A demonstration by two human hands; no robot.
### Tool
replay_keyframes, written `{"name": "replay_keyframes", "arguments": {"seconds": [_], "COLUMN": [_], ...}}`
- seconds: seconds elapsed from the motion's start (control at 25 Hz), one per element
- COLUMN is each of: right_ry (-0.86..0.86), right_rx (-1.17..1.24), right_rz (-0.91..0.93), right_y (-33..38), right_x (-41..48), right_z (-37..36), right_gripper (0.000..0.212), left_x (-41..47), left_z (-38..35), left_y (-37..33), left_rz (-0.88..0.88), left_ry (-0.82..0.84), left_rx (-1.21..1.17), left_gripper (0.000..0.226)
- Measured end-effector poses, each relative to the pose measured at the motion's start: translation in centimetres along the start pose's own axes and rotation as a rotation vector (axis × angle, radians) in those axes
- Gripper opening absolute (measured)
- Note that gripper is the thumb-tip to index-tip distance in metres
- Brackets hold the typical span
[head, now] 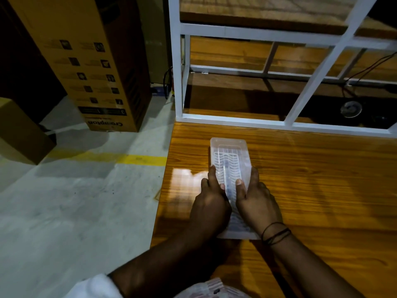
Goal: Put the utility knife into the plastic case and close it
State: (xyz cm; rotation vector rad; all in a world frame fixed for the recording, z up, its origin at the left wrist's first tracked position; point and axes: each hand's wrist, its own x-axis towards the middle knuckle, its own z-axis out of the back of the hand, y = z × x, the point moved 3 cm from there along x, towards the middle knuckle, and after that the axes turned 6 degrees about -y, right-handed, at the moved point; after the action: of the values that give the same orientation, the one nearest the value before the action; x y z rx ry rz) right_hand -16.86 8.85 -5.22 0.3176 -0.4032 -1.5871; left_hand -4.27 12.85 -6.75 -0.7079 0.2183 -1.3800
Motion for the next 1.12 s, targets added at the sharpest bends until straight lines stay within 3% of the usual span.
{"name": "replay_keyframes", "arguments": {"seconds": [0.2,0.32,0.68,0.88,1.12], "right_ry": [0.003,0.016,-0.055,-0.052,-0.048], "right_rx": [-0.003,-0.007,-0.065,-0.053,-0.111], "right_rz": [-0.005,-0.010,0.110,0.189,0.175], "right_y": [0.0,0.0,0.6,0.5,0.7], "right_x": [0.1,-0.1,-0.4,-0.3,0.6], "right_z": [0.2,0.2,0.2,0.0,0.9], "right_gripper": [0.069,0.071,0.068,0.062,0.062], "left_x": [-0.9,-1.8,-1.7,-1.4,3.3], "left_z": [0.8,0.6,-0.7,0.5,5.4], "left_y": [-1.2,-1.1,-0.6,-0.9,-1.3], "left_rz": [0.038,0.022,-0.078,0.028,-0.223], "left_ry": [0.296,0.337,0.240,0.167,-0.075], "left_rx": [0.197,0.212,0.349,0.275,0.243], "left_gripper": [0.084,0.071,0.091,0.069,0.044]}}
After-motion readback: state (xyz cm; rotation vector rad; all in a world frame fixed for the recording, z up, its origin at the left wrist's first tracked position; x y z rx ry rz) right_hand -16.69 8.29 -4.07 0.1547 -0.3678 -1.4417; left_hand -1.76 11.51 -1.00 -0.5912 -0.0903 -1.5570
